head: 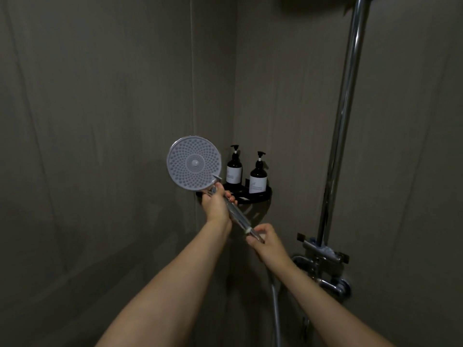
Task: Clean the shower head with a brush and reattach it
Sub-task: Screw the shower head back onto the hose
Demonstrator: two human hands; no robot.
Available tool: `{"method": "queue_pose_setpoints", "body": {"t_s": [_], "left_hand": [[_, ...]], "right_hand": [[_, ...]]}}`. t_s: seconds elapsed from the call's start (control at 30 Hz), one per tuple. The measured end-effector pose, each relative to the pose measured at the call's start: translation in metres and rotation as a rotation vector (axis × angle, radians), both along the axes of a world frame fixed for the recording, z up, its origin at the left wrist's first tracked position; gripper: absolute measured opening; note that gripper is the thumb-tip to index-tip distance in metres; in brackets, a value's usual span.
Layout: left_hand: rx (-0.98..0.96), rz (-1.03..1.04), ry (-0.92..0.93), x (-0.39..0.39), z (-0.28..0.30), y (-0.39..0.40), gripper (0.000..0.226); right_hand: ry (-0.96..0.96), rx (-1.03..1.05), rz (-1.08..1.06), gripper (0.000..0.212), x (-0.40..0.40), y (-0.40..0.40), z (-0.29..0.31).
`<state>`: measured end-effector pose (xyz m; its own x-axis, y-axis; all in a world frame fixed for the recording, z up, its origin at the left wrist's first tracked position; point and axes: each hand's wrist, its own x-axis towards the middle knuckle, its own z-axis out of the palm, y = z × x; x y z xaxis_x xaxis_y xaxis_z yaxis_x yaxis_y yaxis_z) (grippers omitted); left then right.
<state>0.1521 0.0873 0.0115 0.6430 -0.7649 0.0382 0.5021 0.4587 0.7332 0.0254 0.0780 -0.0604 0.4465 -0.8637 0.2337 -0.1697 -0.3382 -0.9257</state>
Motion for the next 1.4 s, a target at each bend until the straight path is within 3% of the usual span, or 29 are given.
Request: {"method": "queue_pose_setpoints", "body": {"t_s": [0.17, 0.3, 0.37, 0.47, 0.53, 0.6, 0.7, 0.77, 0.83, 0.9, 1.03, 1.1, 1.27, 1.4], "left_hand": [[0.011, 0.011, 0.001, -0.002, 0.0, -0.002, 0.011], [0.016, 0.013, 0.001, -0.002, -0.002, -0.001, 0.012], [0.02, -0.004, 0.001, -0.001, -0.004, -0.002, 0.011], [0.017, -0.039, -0.001, 0.0, -0.01, -0.003, 0.01], [0.016, -0.042, -0.009, -0.001, -0.012, -0.004, 0.01], [0.022, -0.014, -0.016, -0.002, -0.011, -0.004, 0.011], [0.02, 0.049, 0.004, -0.004, -0.008, -0.004, 0.012], [0.02, 0.066, 0.031, -0.007, -0.006, -0.002, 0.011], [0.024, 0.064, 0.031, -0.008, -0.005, -0.001, 0.012], [0.025, 0.047, 0.028, -0.007, -0.004, -0.001, 0.012], [0.015, -0.011, 0.062, -0.006, -0.007, -0.002, 0.012], [0.009, -0.022, 0.033, -0.008, -0.005, -0.002, 0.011], [0.007, -0.011, -0.027, -0.011, -0.001, -0.002, 0.008], [0.007, 0.011, -0.004, -0.013, 0.0, -0.003, 0.008]], "right_hand": [[-0.069, -0.024, -0.04, 0.015, 0.002, 0.001, -0.004], [0.022, -0.08, -0.021, 0.019, 0.003, 0.002, -0.004], [-0.067, 0.102, 0.081, 0.026, 0.002, 0.0, -0.005], [-0.289, 0.58, 0.325, 0.039, -0.005, -0.007, -0.006], [-0.283, 0.66, 0.402, 0.038, -0.006, -0.007, -0.008], [-0.192, 0.479, 0.321, 0.026, -0.003, -0.004, -0.009], [0.096, -0.127, 0.048, 0.011, 0.001, 0.0, -0.01], [0.137, -0.275, -0.05, 0.009, 0.003, 0.002, -0.009], [0.123, -0.279, -0.06, 0.019, 0.004, 0.004, -0.007], [0.014, -0.098, 0.02, 0.03, 0.003, 0.005, -0.004], [-0.345, 0.672, 0.424, 0.044, -0.01, 0.0, -0.002], [-0.38, 0.741, 0.494, 0.044, -0.01, -0.001, -0.005], [-0.141, 0.352, 0.327, 0.01, -0.009, 0.006, -0.002], [-0.139, 0.125, 0.128, 0.013, -0.009, 0.011, 0.002]]}}
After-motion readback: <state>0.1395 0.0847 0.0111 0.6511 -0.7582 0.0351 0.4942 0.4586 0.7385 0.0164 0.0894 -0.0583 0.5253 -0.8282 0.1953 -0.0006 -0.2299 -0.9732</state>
